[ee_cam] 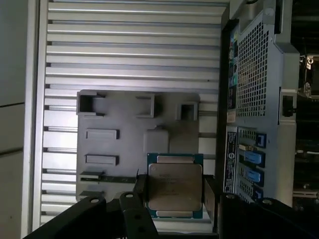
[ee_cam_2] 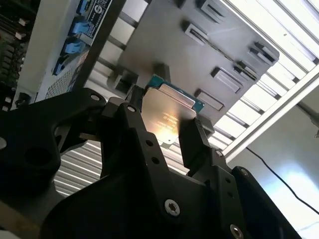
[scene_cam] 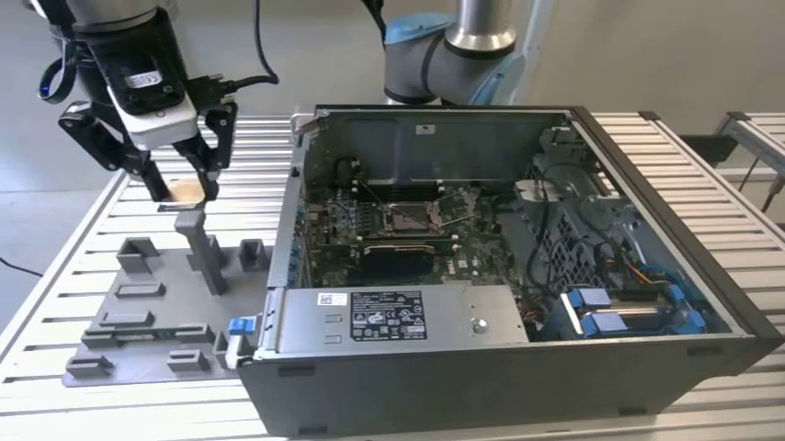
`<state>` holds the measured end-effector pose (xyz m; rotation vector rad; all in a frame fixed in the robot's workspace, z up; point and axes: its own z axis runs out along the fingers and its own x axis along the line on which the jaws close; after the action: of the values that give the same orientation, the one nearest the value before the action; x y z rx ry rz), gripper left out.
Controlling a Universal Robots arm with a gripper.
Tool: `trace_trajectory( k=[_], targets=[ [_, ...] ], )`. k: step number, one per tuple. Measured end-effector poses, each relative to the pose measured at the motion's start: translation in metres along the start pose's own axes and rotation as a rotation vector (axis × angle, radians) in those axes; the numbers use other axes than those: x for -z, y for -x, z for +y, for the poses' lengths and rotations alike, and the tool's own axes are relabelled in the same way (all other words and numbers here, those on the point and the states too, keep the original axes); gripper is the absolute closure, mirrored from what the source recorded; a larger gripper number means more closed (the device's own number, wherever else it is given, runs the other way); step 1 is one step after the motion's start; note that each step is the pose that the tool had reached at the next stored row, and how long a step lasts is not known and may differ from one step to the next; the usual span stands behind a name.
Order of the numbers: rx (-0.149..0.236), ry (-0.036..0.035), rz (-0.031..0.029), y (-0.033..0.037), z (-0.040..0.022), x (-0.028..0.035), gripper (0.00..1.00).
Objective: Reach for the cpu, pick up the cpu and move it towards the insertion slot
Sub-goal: 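Pick up the cpu and move it towards the insertion slot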
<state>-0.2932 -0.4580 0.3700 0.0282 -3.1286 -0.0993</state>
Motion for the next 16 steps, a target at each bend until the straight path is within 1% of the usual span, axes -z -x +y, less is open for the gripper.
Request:
trace_trajectory(
  k=[10, 16],
  targets=[
    [0.0, 0.0, 0.0002, 0.0417, -0.0007, 0.0005, 1.0],
    [0.0, 0.0, 0.0009, 0.0688, -0.0012, 0.0008, 1.0]
  ],
)
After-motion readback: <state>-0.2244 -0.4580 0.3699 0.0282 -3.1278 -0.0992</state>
